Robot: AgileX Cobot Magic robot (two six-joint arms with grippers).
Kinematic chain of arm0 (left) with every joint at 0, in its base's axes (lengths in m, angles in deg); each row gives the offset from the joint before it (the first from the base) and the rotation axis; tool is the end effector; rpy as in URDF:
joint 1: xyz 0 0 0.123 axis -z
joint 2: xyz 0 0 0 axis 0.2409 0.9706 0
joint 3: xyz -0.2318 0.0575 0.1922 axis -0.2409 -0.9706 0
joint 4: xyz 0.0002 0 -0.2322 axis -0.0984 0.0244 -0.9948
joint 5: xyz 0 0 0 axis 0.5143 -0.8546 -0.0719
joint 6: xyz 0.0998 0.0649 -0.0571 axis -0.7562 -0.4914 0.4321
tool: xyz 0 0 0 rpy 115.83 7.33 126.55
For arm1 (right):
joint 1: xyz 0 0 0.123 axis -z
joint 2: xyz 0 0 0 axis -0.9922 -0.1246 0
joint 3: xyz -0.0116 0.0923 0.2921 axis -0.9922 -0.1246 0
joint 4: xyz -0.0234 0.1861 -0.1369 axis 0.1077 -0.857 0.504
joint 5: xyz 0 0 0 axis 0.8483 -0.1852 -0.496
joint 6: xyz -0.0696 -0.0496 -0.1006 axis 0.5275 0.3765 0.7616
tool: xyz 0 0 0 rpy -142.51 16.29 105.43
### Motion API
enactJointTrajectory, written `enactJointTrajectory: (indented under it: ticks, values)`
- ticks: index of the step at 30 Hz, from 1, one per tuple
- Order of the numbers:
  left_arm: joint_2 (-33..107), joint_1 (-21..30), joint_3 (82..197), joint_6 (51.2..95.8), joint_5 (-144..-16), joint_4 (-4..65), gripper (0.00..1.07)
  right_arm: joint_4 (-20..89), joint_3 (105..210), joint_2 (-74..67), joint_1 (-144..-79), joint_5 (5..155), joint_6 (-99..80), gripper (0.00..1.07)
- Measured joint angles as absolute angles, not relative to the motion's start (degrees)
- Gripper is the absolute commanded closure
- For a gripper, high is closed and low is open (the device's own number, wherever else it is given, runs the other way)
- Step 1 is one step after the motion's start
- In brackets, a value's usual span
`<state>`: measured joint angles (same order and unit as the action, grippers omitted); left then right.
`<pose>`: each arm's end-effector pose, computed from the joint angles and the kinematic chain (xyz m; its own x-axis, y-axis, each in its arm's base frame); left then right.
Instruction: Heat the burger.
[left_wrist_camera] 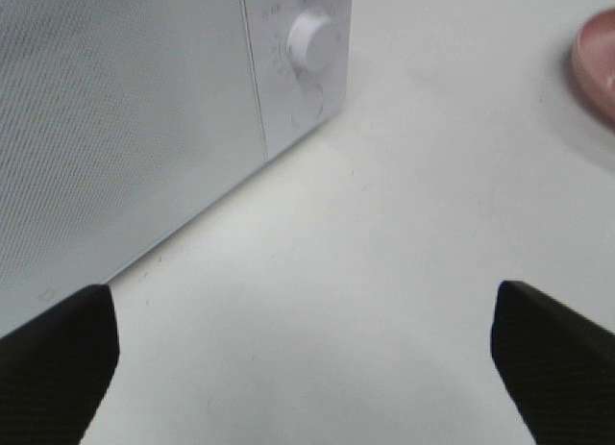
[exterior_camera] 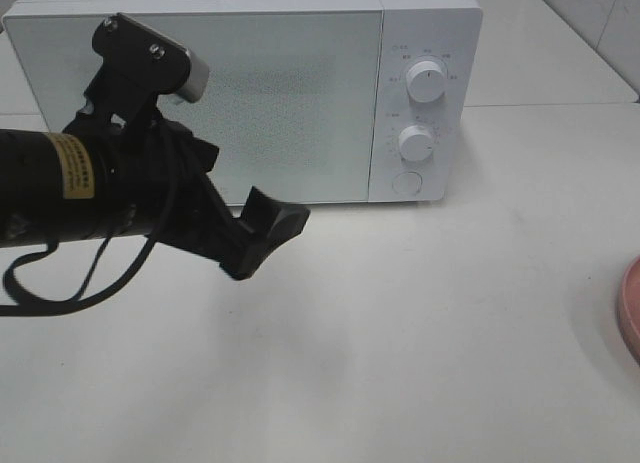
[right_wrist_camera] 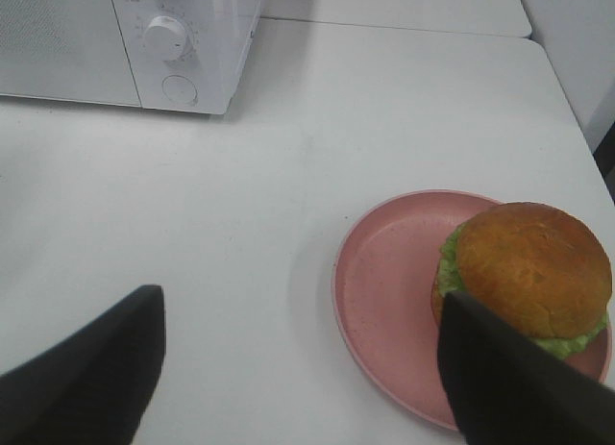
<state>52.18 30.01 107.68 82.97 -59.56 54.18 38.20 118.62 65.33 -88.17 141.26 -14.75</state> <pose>0.2205 -0.2169 0.2291 -0.3356 0.4028 -0.8516 0.7291 0.6835 0.0359 -0.0054 -0.0067 0.2566 -0.4003 -0.0606 -0.9144 -0.0596 0.9974 -0.0400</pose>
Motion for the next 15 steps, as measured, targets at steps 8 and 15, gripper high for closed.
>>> enactJointTrajectory:
  ticks: [8, 15]
  values:
    - [45.02, 27.54, 109.23, 84.92, -88.61, 58.65, 0.08, 38.2, 118.62, 65.33, -88.17, 141.26, -14.75, 0.32]
    - [44.05, 14.65, 116.56, 90.13, -121.16, 58.31, 0.08, 38.2, 118.62, 65.33, -88.17, 141.26, -14.75, 0.32]
